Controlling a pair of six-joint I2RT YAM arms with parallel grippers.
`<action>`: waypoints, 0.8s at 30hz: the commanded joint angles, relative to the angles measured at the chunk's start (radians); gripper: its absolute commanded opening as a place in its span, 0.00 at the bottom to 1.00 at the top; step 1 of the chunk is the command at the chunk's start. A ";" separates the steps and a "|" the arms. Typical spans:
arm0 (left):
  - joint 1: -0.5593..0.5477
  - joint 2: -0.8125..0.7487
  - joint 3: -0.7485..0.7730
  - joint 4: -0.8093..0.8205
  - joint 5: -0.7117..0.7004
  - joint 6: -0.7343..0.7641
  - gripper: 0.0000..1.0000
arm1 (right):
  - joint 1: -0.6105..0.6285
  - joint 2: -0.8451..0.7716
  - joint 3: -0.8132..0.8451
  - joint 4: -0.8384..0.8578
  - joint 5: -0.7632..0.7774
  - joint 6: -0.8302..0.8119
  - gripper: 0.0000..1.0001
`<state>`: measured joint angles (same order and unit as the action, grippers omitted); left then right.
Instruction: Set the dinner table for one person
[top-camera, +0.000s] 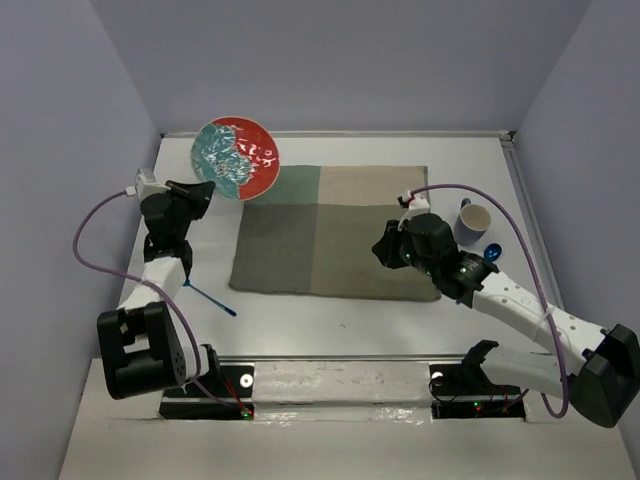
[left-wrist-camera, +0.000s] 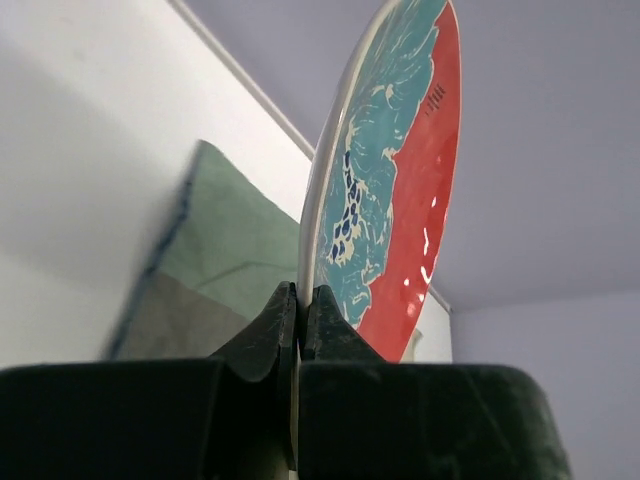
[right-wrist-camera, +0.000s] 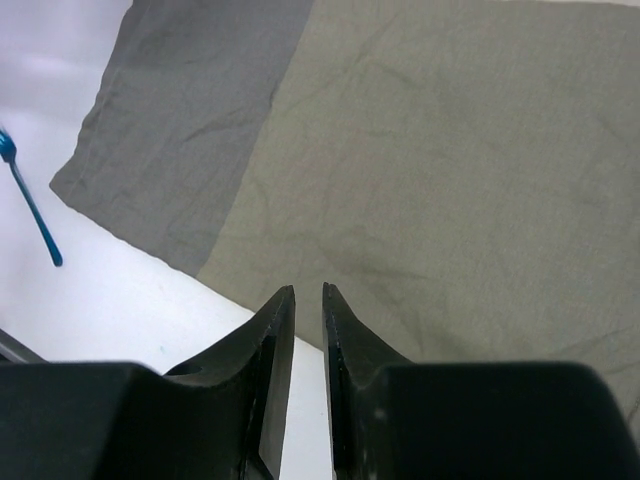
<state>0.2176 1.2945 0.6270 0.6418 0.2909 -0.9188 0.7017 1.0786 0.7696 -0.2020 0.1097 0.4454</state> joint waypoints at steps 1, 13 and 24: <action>-0.137 -0.081 0.016 0.188 0.106 -0.022 0.00 | -0.014 -0.054 0.025 -0.008 0.082 0.018 0.21; -0.504 0.101 -0.026 0.346 0.122 -0.114 0.00 | -0.110 -0.115 0.042 -0.114 0.150 0.068 0.21; -0.567 0.288 -0.018 0.473 0.143 -0.149 0.00 | -0.119 -0.109 0.014 -0.122 0.157 0.072 0.21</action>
<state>-0.3332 1.5948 0.5655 0.8070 0.3859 -0.9894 0.5892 0.9806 0.7715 -0.3187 0.2405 0.5095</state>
